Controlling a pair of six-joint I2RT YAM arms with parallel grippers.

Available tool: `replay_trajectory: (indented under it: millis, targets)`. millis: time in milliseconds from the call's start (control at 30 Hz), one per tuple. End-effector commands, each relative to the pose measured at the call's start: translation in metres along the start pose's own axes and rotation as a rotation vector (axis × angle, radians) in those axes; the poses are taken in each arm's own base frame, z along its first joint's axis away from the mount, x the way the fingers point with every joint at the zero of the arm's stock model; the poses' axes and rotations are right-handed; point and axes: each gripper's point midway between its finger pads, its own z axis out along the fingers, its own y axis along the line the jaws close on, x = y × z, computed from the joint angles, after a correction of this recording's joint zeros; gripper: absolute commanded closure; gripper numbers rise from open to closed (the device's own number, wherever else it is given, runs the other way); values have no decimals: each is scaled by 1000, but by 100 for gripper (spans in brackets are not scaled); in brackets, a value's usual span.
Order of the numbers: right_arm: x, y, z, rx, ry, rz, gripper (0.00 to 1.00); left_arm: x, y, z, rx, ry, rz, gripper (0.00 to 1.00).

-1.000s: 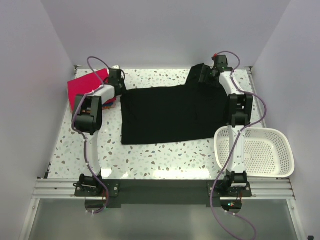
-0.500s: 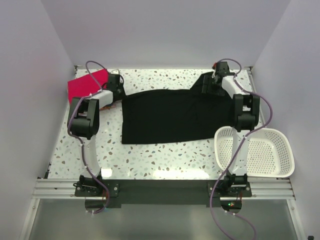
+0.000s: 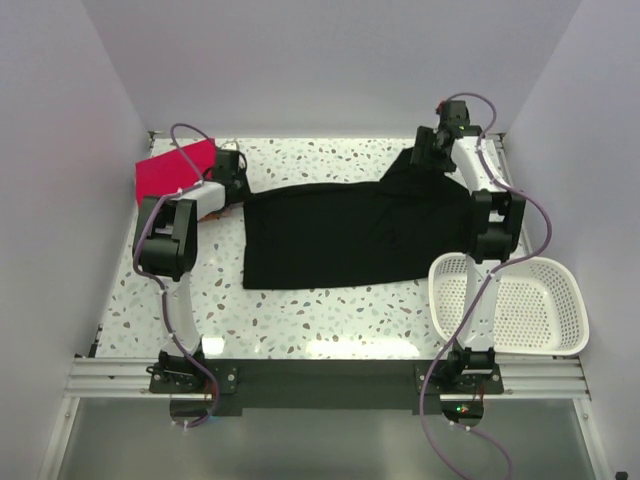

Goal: Fold and stack the t-shirts
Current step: Fold the tshirt

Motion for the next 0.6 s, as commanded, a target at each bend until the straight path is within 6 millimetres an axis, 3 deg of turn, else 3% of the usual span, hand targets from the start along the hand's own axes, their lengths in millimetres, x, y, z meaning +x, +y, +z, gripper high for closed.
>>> replay_trajectory:
  millis: [0, 167, 233, 333, 567]
  targets:
    - [-55, -21, 3, 46, -158, 87, 27, -4, 4, -10, -16, 23, 18, 100]
    - [-74, -26, 44, 30, -233, 146, 35, -7, 1, -9, -11, 27, 24, 100]
    - [-73, -24, 61, 14, -243, 160, 36, -8, 0, -10, -12, 25, 29, 100]
    - [-82, -20, 75, -13, -276, 169, 36, -8, 0, -11, -18, 24, 32, 100]
    - [-101, -18, 76, -26, -348, 143, 36, -8, -1, -14, -14, 24, 39, 100]
